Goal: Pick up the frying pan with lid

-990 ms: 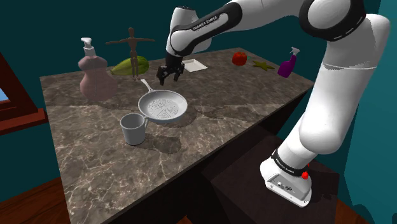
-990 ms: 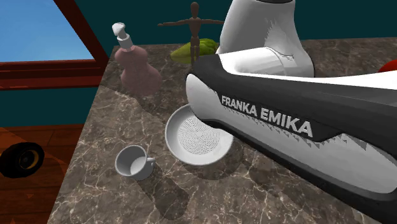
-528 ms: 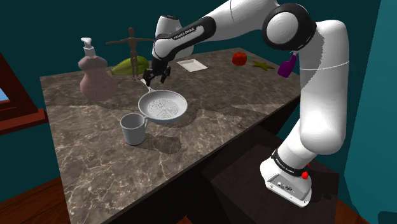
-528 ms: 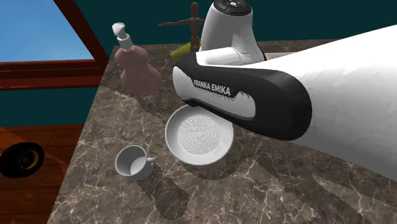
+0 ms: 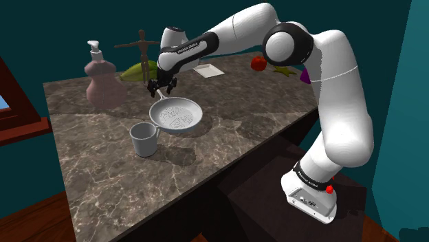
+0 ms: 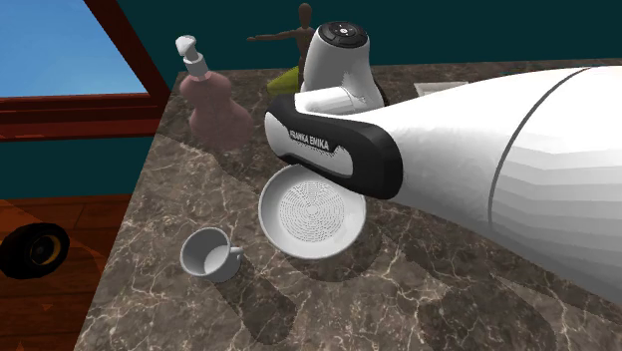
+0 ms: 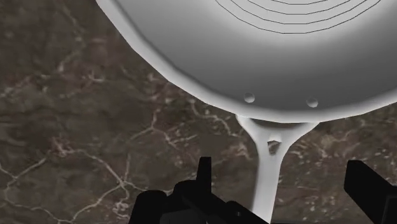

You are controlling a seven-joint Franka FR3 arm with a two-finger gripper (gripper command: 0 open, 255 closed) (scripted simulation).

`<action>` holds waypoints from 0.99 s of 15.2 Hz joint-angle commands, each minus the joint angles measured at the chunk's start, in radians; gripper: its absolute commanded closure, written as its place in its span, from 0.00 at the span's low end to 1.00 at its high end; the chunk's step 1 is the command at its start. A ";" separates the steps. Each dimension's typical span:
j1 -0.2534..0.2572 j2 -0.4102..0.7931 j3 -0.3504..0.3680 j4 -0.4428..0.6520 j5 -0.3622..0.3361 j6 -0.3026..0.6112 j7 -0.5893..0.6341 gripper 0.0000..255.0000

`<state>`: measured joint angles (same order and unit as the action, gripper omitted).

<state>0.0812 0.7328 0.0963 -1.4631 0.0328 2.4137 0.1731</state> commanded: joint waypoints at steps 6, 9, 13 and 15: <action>-0.001 0.030 -0.001 0.001 0.000 0.029 -0.004 1.00; -0.001 0.030 -0.001 0.000 0.000 0.030 -0.004 1.00; -0.001 0.030 -0.001 0.000 0.000 0.030 -0.004 1.00; -0.001 0.030 -0.001 0.001 0.000 0.029 -0.004 1.00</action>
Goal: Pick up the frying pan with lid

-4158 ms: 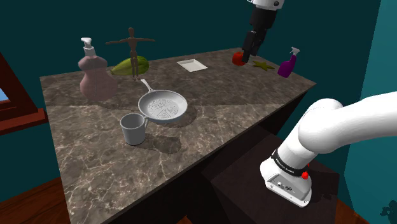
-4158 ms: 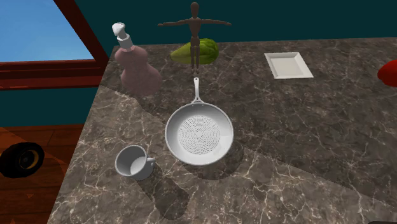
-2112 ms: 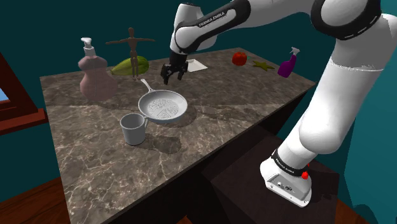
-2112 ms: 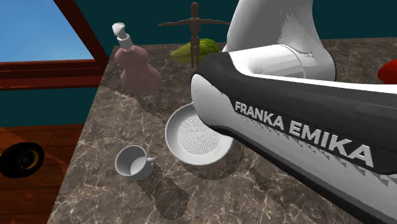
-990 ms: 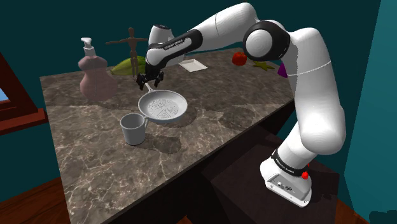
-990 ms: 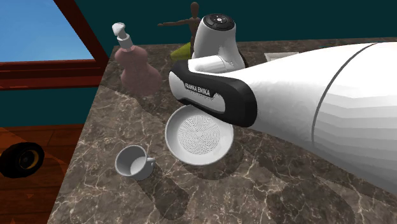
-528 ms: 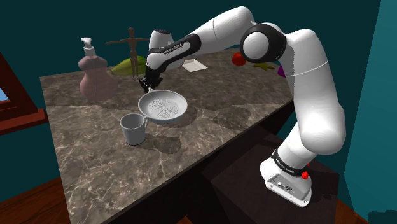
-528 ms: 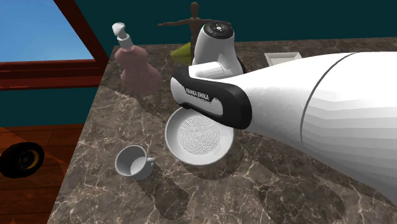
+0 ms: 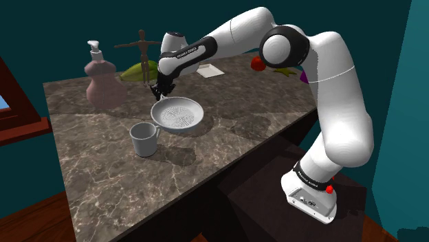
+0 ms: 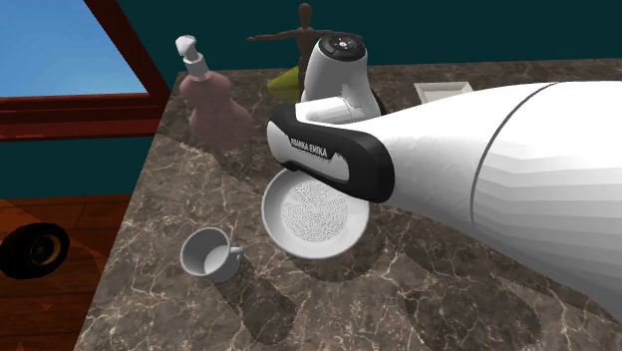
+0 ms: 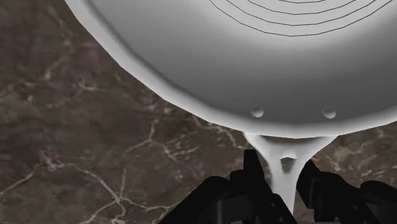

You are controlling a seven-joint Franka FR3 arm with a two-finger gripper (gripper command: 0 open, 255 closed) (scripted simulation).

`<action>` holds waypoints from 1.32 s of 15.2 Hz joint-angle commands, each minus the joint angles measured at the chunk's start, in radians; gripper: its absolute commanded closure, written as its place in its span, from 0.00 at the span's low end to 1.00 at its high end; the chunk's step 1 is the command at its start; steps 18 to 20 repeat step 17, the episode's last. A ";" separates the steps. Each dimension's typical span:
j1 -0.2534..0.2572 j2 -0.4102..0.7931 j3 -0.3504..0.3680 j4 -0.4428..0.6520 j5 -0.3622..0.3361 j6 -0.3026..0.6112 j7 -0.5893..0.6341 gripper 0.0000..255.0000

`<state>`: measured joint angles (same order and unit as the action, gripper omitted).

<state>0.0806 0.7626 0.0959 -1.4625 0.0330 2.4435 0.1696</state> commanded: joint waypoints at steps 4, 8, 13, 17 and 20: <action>-0.001 -0.032 0.001 0.003 0.000 -0.035 0.002 1.00; -0.002 -0.061 0.001 0.010 0.001 -0.071 0.005 1.00; -0.002 -0.094 0.002 0.025 0.001 -0.119 0.008 1.00; -0.003 -0.107 0.002 0.034 0.001 -0.140 0.009 1.00; -0.003 -0.107 0.002 0.034 0.001 -0.140 0.009 1.00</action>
